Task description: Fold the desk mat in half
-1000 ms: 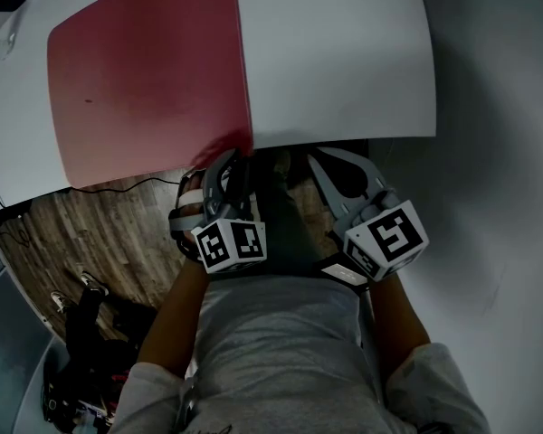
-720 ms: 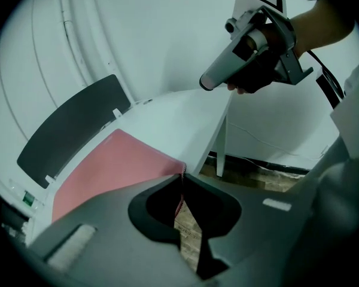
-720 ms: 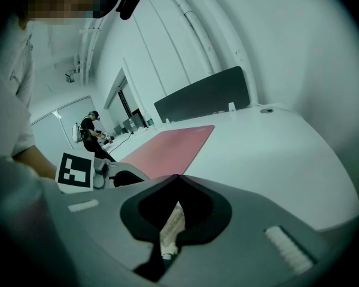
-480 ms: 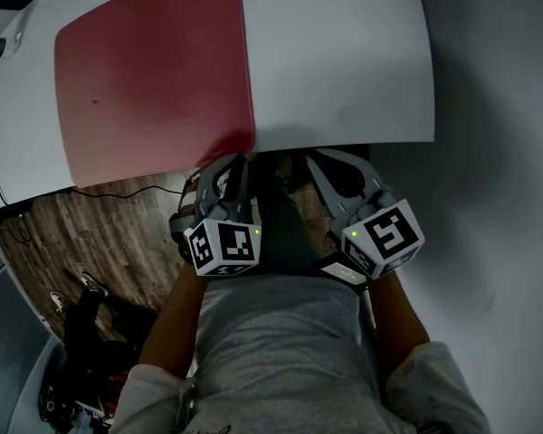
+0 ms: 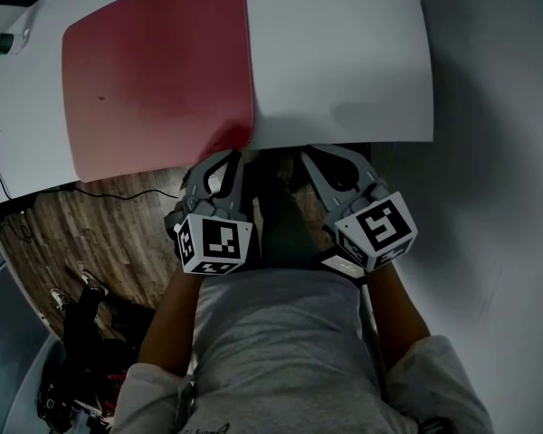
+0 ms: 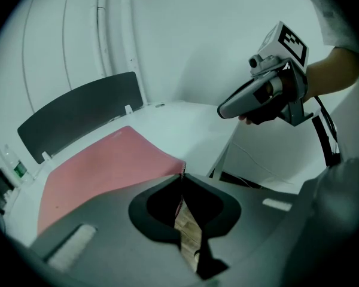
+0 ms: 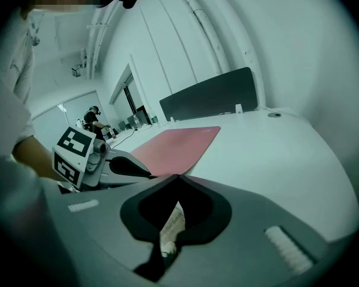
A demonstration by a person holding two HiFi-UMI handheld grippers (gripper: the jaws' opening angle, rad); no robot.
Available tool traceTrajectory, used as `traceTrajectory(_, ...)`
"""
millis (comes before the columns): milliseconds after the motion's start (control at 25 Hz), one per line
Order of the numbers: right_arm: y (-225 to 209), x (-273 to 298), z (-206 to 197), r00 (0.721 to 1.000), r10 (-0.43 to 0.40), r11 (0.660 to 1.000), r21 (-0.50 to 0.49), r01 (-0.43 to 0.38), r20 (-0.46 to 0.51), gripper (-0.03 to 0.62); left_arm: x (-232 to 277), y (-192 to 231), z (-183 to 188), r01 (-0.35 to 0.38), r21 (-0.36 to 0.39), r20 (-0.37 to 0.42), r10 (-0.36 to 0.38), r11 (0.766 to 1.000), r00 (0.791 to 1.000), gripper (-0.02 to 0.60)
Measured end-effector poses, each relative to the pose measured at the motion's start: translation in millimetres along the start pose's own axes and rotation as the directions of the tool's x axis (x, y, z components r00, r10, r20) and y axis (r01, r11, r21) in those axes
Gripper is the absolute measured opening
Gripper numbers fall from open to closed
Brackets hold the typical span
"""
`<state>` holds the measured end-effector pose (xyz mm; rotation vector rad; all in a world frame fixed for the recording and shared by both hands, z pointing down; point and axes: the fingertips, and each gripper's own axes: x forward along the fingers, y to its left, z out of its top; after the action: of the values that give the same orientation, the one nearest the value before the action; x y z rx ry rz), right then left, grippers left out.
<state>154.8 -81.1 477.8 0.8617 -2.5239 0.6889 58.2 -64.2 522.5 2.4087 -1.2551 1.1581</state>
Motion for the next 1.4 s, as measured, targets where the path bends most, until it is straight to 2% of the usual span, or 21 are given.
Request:
traceTrajectory(200,4,-5,5,1.0,0.013,1.0,-0.021,-0.013,0.0,0.008,-10,5,6,0.001,-0.049,0.018,0.0,0.999,1.0,0.034)
traceTrajectory(360,6,-2,7,1.0,0.017,0.999,-0.032,-0.017,0.005,0.008,-16,11,8,-0.015,-0.051,0.033,0.017,0.999,0.999,0.034)
traceTrajectory(600,20,2,11,1.0,0.0,0.999,-0.033,0.0,-0.003,0.008,-34,26,14,-0.003,-0.08,0.072,0.009,0.997,0.997,0.034)
traceTrajectory(960,52,24,20,0.998,-0.069,0.997,-0.036,0.069,-0.001,0.006,-68,67,6,0.005,-0.054,0.13,0.002,0.999,0.992,0.034)
traceTrajectory(1400,89,51,26,0.993,-0.116,0.992,-0.056,0.115,-0.006,0.008,-99,113,-21,0.0,-0.061,0.162,0.01,0.998,0.987,0.035)
